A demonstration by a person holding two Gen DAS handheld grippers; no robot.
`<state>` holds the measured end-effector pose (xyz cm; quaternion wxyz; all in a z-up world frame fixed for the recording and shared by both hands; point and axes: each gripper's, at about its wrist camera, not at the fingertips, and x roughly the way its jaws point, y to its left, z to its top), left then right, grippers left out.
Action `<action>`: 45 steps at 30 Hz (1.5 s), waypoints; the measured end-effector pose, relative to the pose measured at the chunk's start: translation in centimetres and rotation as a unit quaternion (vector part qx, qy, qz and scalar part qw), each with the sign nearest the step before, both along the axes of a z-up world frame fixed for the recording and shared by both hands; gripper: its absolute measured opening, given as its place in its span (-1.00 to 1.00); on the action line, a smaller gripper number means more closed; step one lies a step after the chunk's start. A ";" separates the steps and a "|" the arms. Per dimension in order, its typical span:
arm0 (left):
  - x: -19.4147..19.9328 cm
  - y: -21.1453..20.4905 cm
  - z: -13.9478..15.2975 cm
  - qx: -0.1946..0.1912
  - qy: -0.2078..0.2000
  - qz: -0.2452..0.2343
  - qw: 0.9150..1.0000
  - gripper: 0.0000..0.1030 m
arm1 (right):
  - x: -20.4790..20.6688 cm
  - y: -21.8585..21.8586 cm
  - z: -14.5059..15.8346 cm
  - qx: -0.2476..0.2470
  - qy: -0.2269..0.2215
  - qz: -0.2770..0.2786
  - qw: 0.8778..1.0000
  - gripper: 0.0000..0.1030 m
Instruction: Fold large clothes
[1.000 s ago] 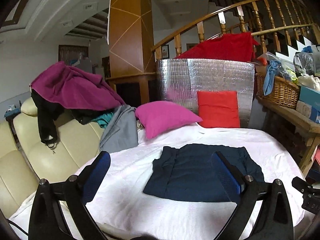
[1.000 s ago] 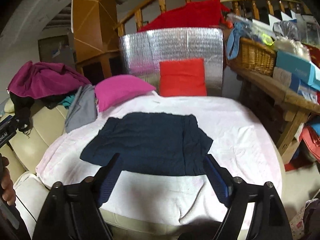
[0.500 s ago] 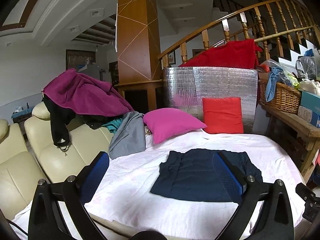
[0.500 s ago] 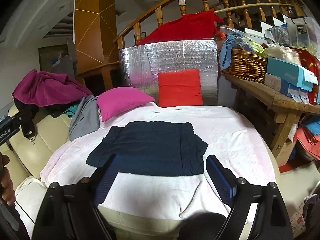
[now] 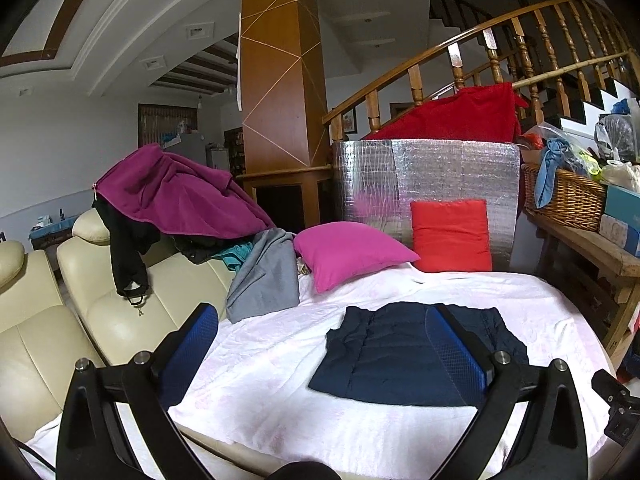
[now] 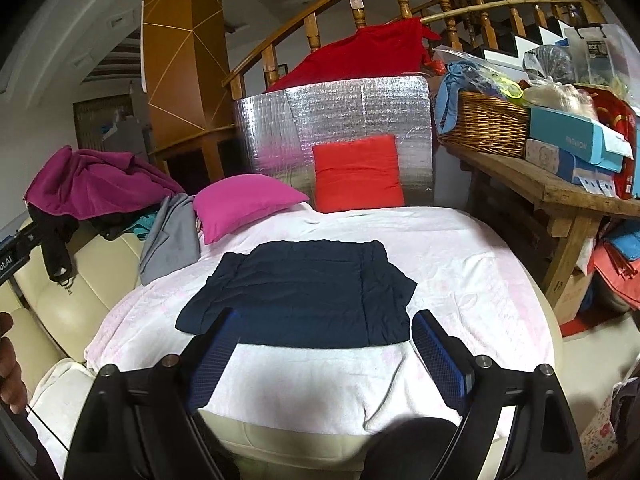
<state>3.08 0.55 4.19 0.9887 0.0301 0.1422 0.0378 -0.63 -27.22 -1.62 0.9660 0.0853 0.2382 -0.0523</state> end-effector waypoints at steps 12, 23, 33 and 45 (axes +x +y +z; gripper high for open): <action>-0.5 0.0 0.2 -0.003 -0.006 -0.002 1.000 1.00 | -0.1 0.2 0.4 0.002 -0.007 -0.003 1.000 0.74; -1.0 -0.1 0.4 -0.003 -0.010 -0.004 1.000 1.00 | -0.4 0.4 0.4 0.007 -0.010 -0.012 1.000 0.74; -1.0 0.0 0.2 -0.006 -0.005 -0.001 1.000 1.00 | -0.3 0.7 0.3 0.008 -0.007 -0.011 1.000 0.74; -0.8 0.2 0.1 -0.007 -0.001 -0.002 1.000 1.00 | -0.2 0.8 0.0 0.010 -0.008 -0.013 1.000 0.74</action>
